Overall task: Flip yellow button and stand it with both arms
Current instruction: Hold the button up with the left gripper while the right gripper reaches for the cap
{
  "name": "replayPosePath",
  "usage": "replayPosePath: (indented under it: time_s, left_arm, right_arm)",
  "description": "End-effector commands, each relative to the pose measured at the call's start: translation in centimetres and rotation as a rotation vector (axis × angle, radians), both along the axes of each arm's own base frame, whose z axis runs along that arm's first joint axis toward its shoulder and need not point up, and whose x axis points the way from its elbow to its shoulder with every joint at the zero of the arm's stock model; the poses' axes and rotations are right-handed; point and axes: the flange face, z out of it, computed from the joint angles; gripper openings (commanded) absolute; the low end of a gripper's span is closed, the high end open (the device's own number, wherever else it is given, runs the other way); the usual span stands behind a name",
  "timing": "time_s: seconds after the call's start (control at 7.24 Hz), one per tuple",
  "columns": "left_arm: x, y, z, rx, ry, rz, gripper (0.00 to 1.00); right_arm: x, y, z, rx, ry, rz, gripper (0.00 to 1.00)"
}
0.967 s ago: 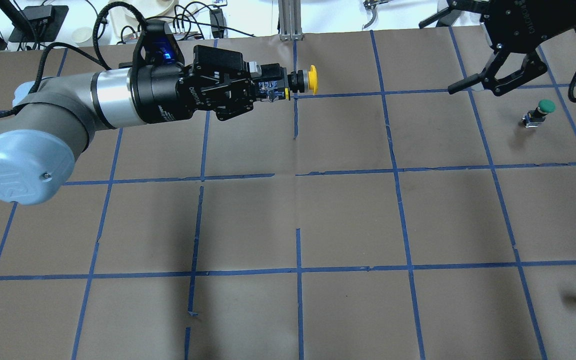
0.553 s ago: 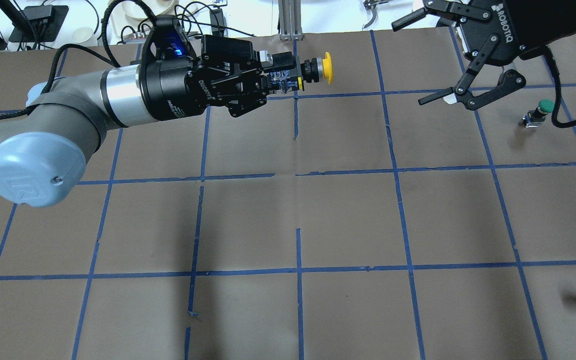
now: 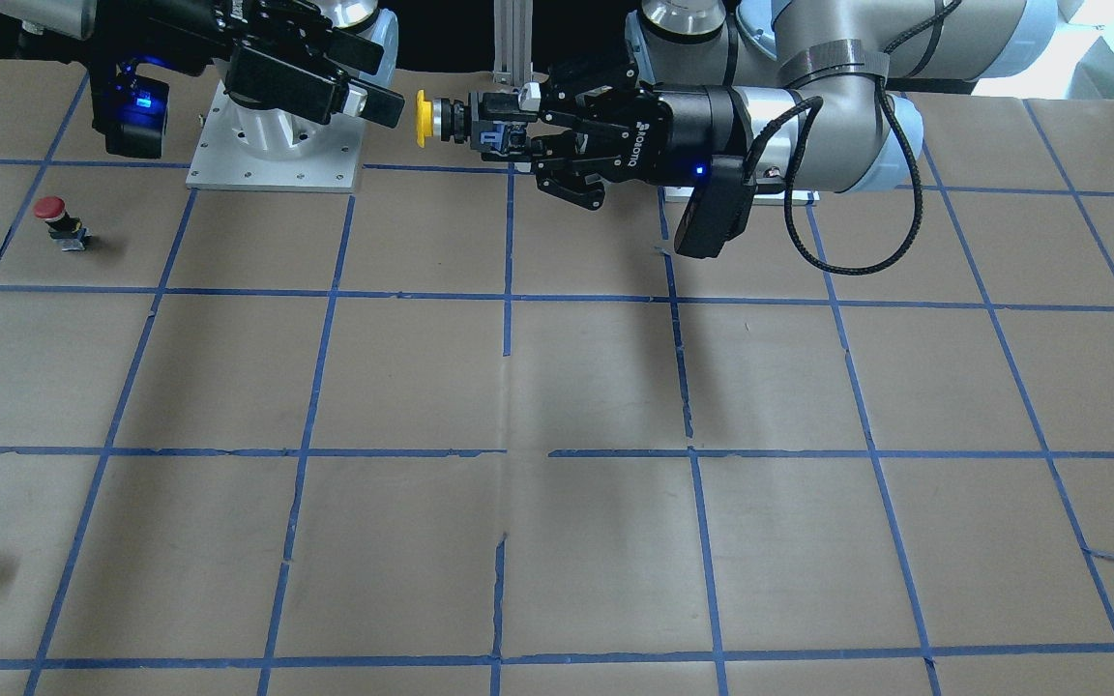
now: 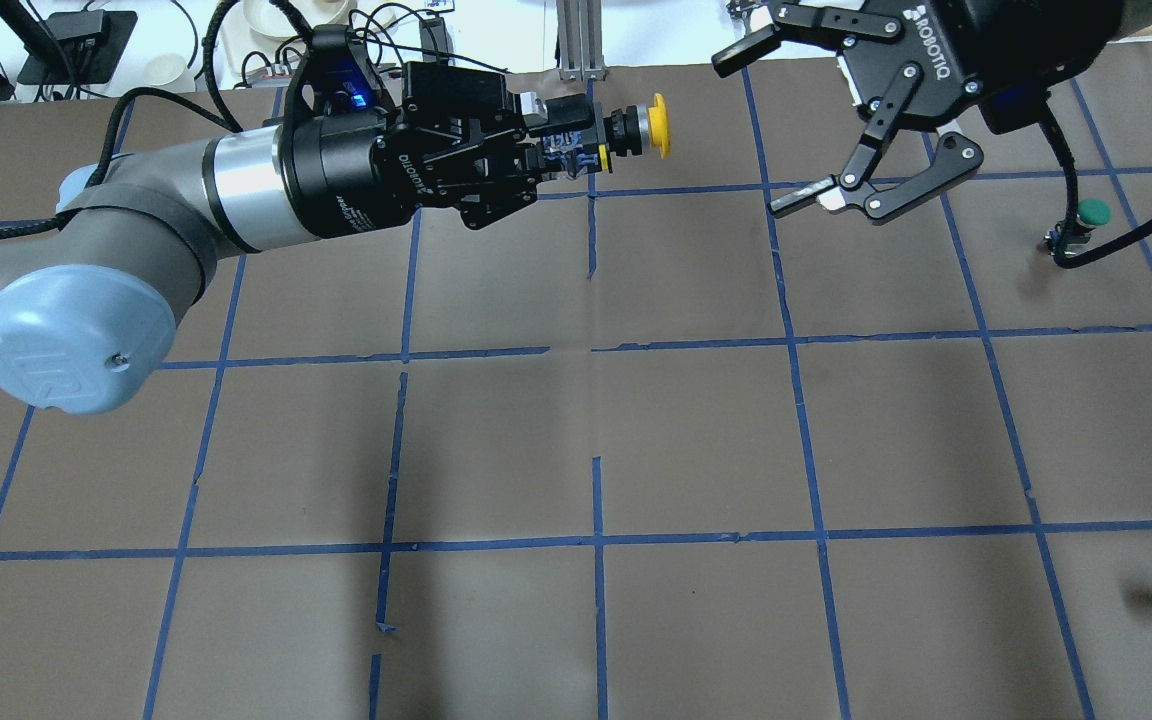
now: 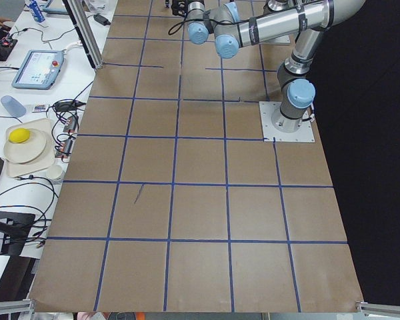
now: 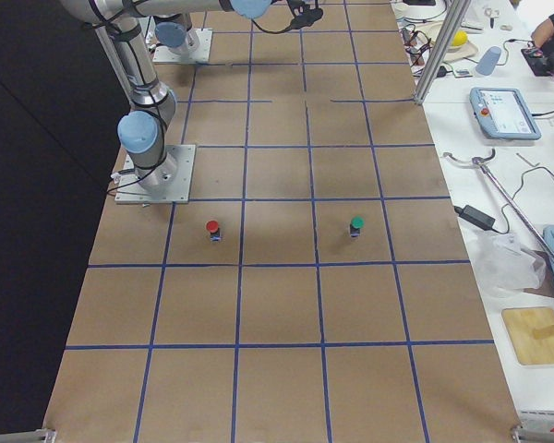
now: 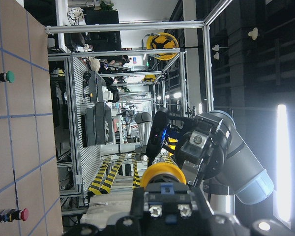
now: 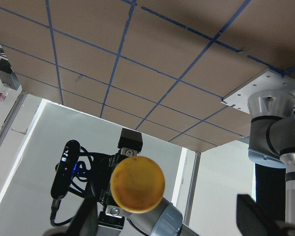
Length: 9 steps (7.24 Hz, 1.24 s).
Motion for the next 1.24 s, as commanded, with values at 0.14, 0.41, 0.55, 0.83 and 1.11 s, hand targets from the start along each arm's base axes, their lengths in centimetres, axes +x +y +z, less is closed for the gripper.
replayPosePath:
  time_s: [0.14, 0.41, 0.55, 0.83, 1.11]
  left_arm:
    - [-0.06, -0.01, -0.14, 0.005, 0.0, -0.002, 0.02]
    - [-0.06, -0.01, -0.14, 0.005, 0.0, -0.002, 0.02]
    - [-0.07, 0.03, -0.24, 0.005, -0.003, -0.003, 0.02]
    - [-0.06, -0.06, -0.16, -0.004, -0.003, -0.003, 0.02]
    - [-0.07, -0.01, 0.09, -0.021, -0.007, -0.004, 0.02]
  right_arm:
    - [2.51, -0.73, -0.19, 0.028, 0.031, -0.016, 1.0]
    - [2.47, -0.75, -0.2, 0.036, 0.038, -0.022, 0.99]
    - [2.47, -0.69, -0.14, 0.036, 0.04, -0.022, 0.91]
    - [2.55, -0.6, -0.07, 0.034, 0.04, -0.021, 0.55]
    - [2.55, -0.53, -0.01, 0.035, 0.041, -0.021, 0.21]
